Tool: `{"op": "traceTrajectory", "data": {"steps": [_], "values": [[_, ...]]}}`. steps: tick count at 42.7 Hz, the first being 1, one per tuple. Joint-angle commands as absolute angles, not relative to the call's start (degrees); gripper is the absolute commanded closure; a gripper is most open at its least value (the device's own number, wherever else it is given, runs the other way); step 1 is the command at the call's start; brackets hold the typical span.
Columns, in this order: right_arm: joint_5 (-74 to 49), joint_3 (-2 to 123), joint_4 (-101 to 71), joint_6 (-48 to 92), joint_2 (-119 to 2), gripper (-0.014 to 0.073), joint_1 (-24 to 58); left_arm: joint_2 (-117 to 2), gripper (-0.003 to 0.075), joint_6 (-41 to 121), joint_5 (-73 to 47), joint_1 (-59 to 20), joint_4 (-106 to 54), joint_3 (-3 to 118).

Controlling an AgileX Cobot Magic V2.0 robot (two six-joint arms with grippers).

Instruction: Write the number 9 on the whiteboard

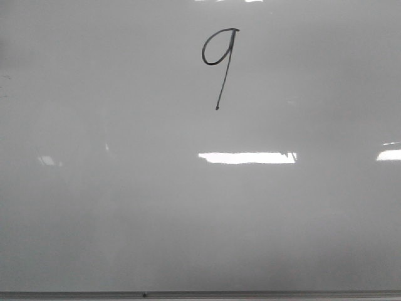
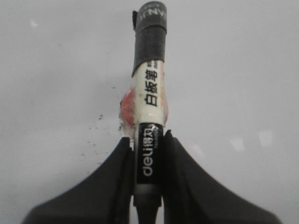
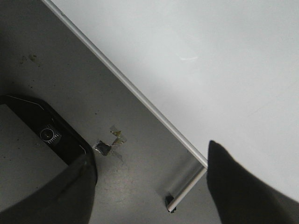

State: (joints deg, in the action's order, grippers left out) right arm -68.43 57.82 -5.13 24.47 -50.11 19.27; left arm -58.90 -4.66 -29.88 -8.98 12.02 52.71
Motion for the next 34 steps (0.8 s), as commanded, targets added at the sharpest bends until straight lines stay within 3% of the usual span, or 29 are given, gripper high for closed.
{"op": "traceTrajectory", "data": {"steps": [1,6,14,26,34], "values": [[-66.0,59.1,-4.9,24.4,-49.6,0.0064,18.9,-59.4,0.0667,-9.0,-12.8,-5.3,12.2,48.0],[-65.9,59.1,-4.9,24.4,-49.6,0.0064,18.9,-63.2,0.0667,-9.3,-2.8,-3.7,10.8,43.6],[-65.9,59.0,-4.9,24.4,-49.6,0.0064,18.9,-72.0,0.0666,-9.3,3.0,-3.7,8.6,43.1],[-65.9,58.9,-4.9,24.3,-49.6,0.0064,18.9,-80.3,0.0659,-9.3,-1.0,-3.7,8.6,46.9],[-65.9,58.9,-5.0,24.2,-49.6,0.0064,18.9,-82.6,0.0531,-9.3,-3.2,-3.7,8.6,49.3]]}}
